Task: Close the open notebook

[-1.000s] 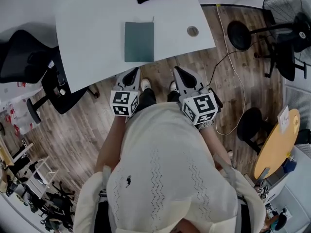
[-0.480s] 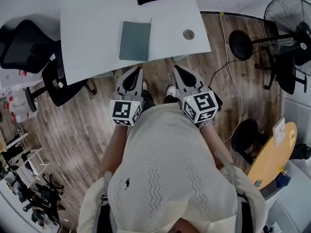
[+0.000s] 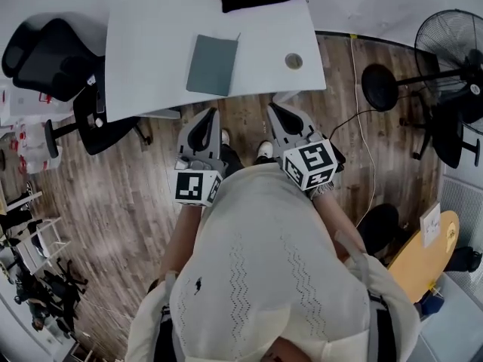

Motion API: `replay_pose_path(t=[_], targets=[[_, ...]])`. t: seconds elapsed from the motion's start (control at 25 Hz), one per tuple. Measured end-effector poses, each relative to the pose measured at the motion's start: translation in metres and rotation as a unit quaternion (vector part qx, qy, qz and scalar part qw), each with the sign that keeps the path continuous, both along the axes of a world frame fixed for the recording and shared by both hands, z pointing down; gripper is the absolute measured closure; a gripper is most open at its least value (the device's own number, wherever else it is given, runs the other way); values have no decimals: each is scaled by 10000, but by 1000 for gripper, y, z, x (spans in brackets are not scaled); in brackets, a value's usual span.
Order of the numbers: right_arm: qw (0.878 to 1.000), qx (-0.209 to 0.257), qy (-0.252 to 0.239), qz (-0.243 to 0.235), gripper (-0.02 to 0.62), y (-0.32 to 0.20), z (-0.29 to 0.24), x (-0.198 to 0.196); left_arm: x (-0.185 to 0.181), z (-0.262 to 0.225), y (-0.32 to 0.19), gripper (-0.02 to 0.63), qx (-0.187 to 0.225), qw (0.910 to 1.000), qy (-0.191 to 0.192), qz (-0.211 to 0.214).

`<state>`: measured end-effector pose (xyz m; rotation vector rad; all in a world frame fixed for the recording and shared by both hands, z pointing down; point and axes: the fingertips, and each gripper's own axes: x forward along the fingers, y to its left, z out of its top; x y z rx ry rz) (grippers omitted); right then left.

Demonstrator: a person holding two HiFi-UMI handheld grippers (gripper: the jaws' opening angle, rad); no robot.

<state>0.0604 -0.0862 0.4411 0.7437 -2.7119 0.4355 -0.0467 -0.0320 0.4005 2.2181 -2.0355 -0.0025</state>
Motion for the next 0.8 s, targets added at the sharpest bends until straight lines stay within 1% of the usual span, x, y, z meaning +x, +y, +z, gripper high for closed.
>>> replay_pose_path(t=[0.08, 0.24, 0.44, 0.64, 0.72, 0.8], targets=[[9999, 35, -33, -116, 594, 2, -3, -1, 3, -1, 4, 592, -42, 10000, -53, -47], [9995, 138, -70, -278, 594, 5, -10, 1, 8, -3, 14, 592, -74, 9997, 10, -231], [9981, 351, -180, -472, 594, 9, -24, 5, 12, -13, 25, 592, -25, 9985, -365, -401], [9966, 440, -309, -630, 594, 18, -35, 2, 16, -20, 40, 592, 15, 9973, -528, -504], [9956, 518, -344, -700, 594, 21, -41, -1, 11, -21, 46, 592, 20, 9970, -443, -637], [9945, 643, -360, -743, 594, 24, -48, -4, 2, -25, 52, 592, 88, 9963, -243, -817]])
